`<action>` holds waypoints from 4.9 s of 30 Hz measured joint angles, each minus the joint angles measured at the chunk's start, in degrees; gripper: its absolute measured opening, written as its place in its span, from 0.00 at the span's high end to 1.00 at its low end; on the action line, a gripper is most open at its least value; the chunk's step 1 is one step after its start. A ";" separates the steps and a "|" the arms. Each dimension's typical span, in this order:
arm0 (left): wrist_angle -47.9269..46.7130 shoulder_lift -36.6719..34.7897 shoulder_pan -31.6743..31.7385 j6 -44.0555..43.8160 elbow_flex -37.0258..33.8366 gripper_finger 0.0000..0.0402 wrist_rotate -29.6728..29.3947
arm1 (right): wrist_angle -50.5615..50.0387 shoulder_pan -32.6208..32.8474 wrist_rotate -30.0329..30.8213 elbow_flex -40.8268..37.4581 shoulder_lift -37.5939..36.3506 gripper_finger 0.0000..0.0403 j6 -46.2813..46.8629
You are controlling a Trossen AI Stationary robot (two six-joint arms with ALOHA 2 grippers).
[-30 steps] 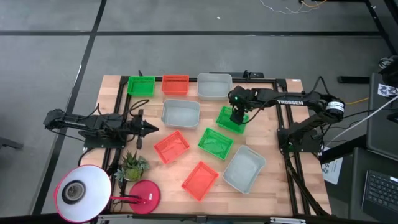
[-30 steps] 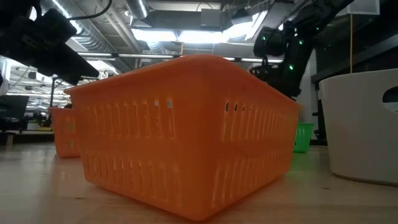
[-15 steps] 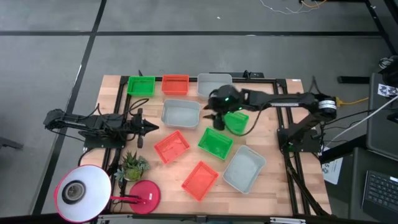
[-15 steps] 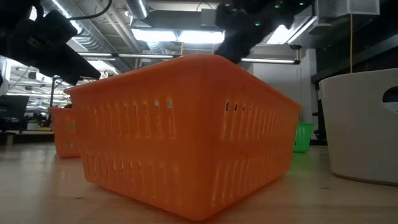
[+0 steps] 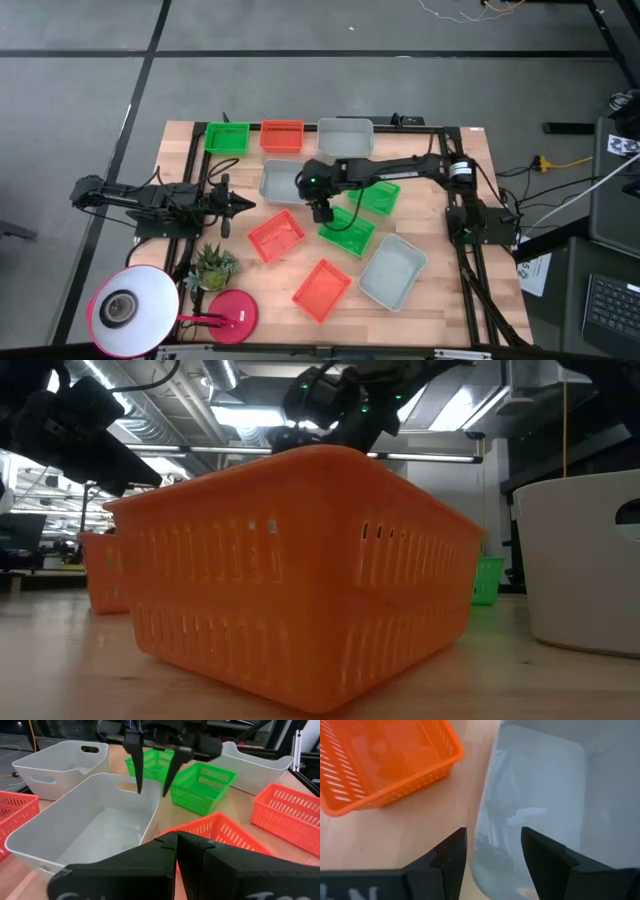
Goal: Stack baskets by color
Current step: Stack the middle gray bin on the top gray bin, then stack the bottom gray bin on the top gray bins
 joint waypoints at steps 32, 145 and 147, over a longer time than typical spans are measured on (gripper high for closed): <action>-0.07 0.02 0.02 -0.02 0.00 1.00 0.00 | -8.36 2.00 4.79 7.04 5.90 0.53 -1.10; 0.00 0.00 0.00 2.49 0.00 1.00 -0.02 | -54.01 -15.90 -9.64 4.77 -16.92 0.68 -3.03; 0.00 0.01 0.00 2.51 0.00 1.00 -0.02 | -55.76 -13.39 -9.72 3.52 -19.01 0.68 -0.58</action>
